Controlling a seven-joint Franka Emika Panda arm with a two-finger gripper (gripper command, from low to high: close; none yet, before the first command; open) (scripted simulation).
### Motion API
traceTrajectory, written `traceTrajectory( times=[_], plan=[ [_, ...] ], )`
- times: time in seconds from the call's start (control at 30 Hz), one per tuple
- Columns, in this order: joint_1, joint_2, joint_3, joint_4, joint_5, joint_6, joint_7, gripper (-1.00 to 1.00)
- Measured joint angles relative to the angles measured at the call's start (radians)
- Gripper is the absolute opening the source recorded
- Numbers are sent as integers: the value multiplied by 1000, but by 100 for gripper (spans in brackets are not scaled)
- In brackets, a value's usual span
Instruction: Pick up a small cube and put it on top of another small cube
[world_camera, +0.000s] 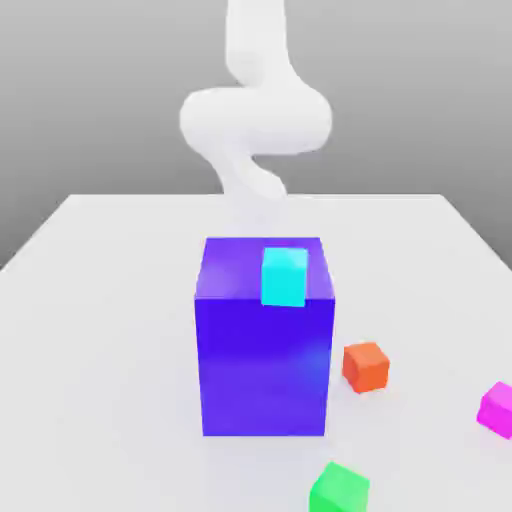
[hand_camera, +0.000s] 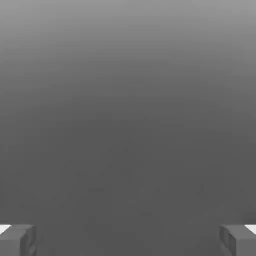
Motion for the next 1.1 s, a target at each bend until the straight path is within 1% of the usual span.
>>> traceTrajectory(
  times=[0.2,0.37,0.53,0.63,0.87,0.93,1.03,1.07,1.1],
  plan=[
    [65,221,86,-26,5,84,6,0],
    [113,400,166,-46,-10,152,25,0],
    [164,583,245,-67,-53,219,64,0],
    [227,695,277,-79,-96,259,99,0],
    [352,960,299,-105,-212,346,192,0],
    [389,1034,280,-100,-252,385,224,0],
    [443,1142,220,-78,-315,462,272,0],
    [459,1172,200,-71,-332,485,284,-100],
    [459,1172,200,-71,-332,485,284,-100]
  ],
)
